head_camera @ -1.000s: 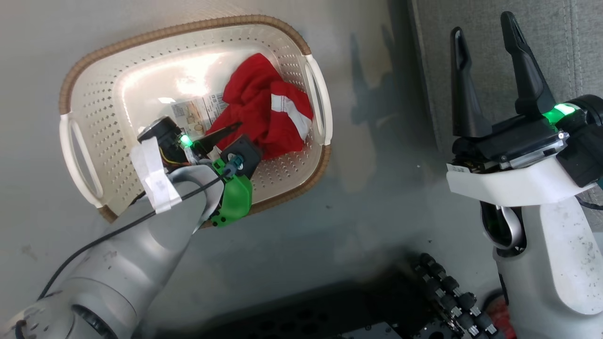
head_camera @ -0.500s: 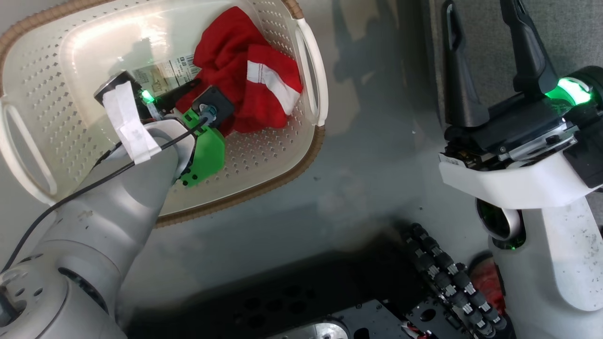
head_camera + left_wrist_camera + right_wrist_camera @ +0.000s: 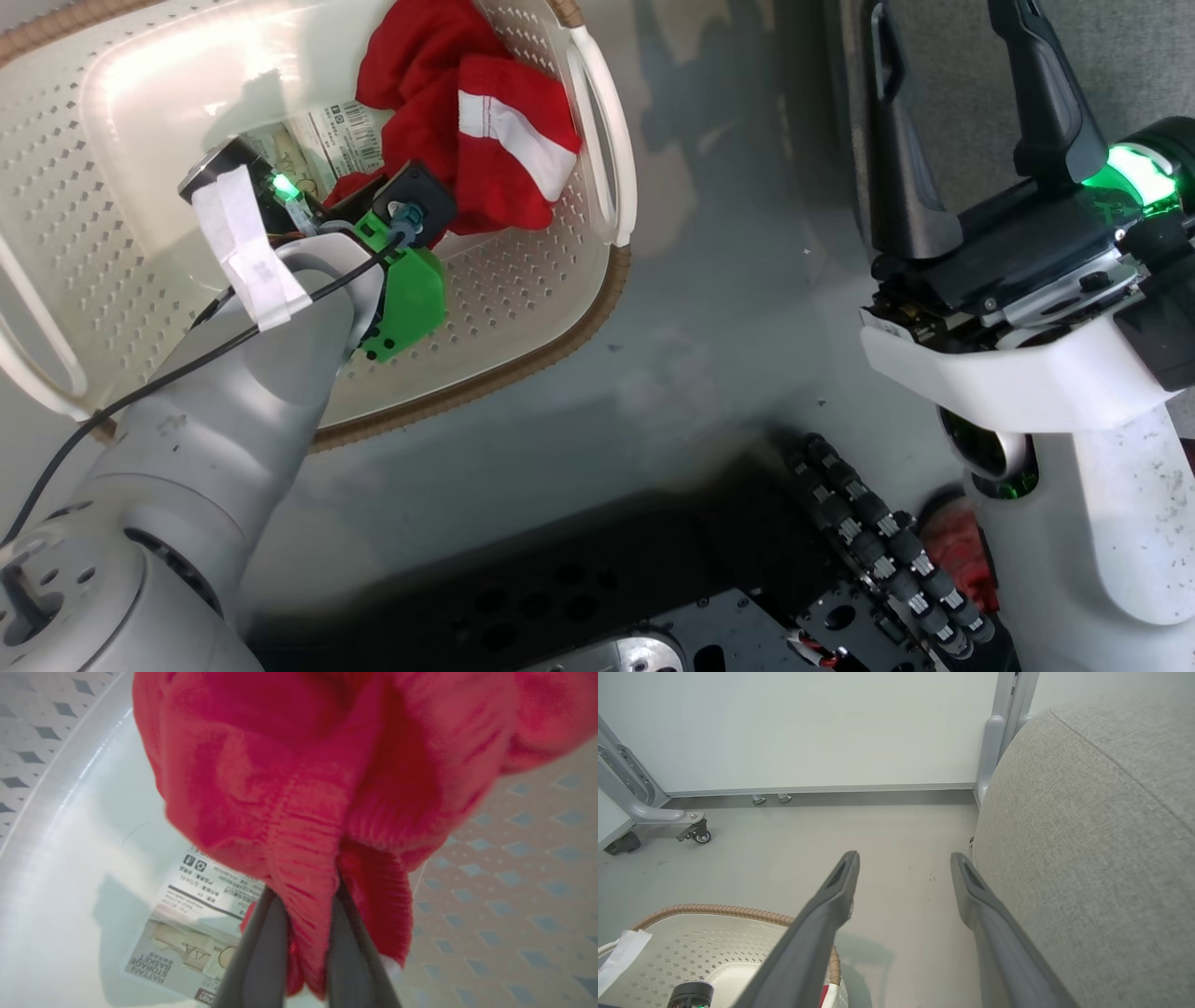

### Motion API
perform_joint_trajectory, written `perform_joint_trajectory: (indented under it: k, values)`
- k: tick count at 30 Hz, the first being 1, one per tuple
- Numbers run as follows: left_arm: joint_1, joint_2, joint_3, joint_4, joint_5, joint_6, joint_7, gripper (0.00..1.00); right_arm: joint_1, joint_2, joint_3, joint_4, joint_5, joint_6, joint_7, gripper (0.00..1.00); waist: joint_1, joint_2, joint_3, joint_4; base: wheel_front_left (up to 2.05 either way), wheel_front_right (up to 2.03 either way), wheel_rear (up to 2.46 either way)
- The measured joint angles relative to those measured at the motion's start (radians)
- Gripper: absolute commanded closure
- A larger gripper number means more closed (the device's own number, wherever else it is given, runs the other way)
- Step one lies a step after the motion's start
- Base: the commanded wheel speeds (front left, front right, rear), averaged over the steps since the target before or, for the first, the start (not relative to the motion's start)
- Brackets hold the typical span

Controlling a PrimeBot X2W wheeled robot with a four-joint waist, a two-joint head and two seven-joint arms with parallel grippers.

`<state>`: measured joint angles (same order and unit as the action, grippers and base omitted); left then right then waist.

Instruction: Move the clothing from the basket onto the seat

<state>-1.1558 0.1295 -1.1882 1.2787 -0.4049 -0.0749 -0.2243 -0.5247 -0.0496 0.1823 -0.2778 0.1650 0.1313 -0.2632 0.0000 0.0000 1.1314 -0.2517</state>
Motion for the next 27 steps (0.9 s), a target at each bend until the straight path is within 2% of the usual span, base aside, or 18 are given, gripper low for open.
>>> perform_joint_trajectory:
  k: [9,19,27]
  values:
    - [0.084,-0.038,0.041,-0.042,-0.044,0.034,-0.034,1.00,0.003,0.001,0.006,0.059,-0.034,0.000,0.000,0.00,0.0000,0.0000,-0.093,0.020,0.00,0.00,0.00]
    - [0.314,-0.021,0.172,-0.285,-0.071,0.102,-0.038,1.00,0.123,0.001,-0.004,0.130,-0.053,0.000,0.000,0.00,0.0000,0.0000,-0.317,0.075,0.00,0.00,0.00]
    - [0.500,-0.004,0.315,-0.453,-0.048,0.130,-0.040,1.00,0.248,0.001,-0.022,0.178,-0.059,0.000,0.000,0.00,0.0000,0.0000,-0.523,0.115,0.00,0.00,0.00]
